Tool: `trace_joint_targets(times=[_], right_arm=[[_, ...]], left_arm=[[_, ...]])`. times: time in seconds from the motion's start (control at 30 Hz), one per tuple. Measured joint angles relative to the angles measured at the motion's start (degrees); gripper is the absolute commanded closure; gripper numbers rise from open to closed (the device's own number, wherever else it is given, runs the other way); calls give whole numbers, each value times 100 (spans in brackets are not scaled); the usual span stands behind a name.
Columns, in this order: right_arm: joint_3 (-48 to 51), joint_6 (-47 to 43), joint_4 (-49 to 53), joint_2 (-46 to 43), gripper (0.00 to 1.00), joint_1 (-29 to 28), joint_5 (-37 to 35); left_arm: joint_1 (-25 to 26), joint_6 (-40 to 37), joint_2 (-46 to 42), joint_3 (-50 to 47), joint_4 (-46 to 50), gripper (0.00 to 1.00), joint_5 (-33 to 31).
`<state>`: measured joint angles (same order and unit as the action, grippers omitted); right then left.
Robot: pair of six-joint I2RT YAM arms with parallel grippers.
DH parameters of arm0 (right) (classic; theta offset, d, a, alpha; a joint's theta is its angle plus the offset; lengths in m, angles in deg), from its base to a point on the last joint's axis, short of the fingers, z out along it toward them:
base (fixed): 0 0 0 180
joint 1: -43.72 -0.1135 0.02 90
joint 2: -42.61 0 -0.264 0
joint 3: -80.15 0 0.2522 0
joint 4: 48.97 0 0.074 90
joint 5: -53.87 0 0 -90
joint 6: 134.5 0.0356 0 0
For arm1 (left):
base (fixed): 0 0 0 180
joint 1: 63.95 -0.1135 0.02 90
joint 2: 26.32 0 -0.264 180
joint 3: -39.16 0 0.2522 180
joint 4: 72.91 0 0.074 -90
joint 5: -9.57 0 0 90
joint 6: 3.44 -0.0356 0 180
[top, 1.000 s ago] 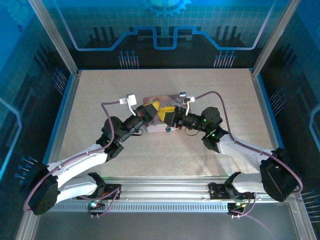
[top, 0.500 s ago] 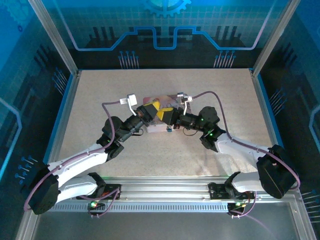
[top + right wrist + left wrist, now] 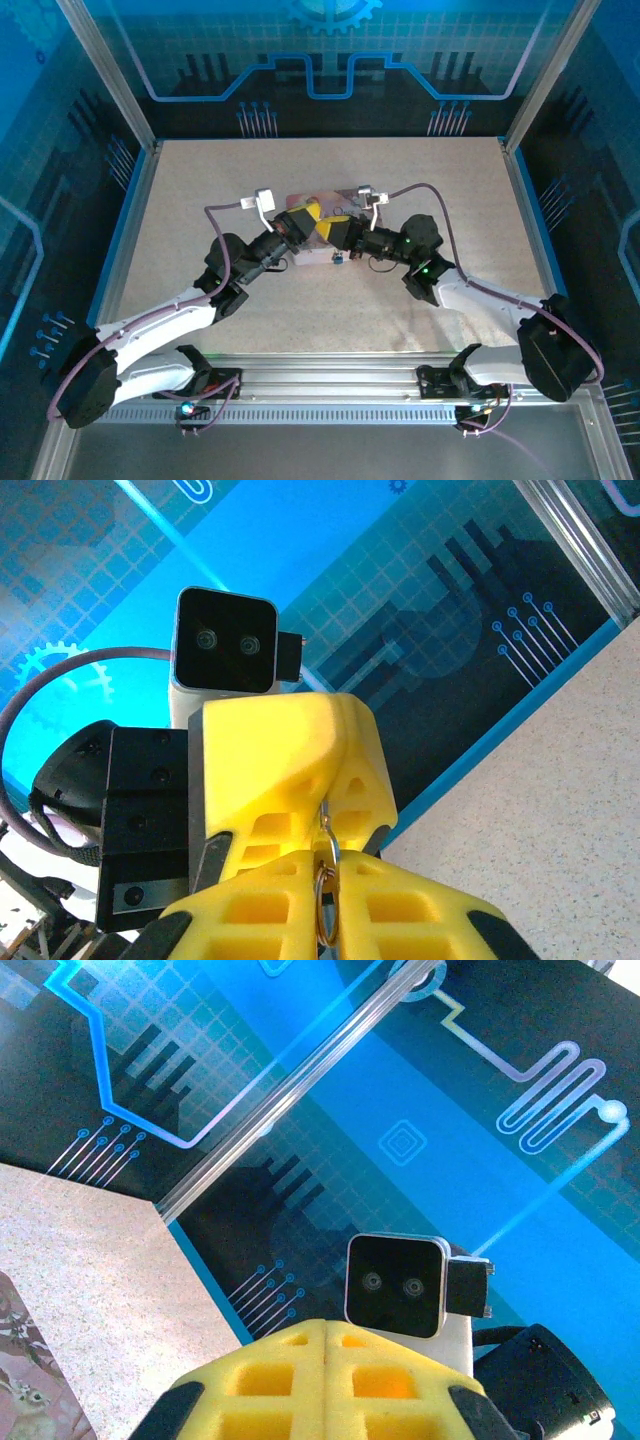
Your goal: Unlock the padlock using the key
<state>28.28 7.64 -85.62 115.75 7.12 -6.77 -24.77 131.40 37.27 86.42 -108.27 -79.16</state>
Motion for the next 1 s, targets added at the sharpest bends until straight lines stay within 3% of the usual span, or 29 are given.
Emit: trace_joint_targets(times=[0.3,0.67,0.8,1.0], right_arm=[[85,0,221,-116,95,68,-63],[87,-632,1434,-566,98,284,-542],[94,-1054,2243,-898,98,378,-737],[142,-1565,3421,-1338,97,741,-970]], left_arm=[[0,2,0,-101,-4,99,2],[-7,-251,-168,-103,262,48,-15],[-7,-573,-389,-94,802,38,-22],[-7,-968,-485,212,2354,25,-92]])
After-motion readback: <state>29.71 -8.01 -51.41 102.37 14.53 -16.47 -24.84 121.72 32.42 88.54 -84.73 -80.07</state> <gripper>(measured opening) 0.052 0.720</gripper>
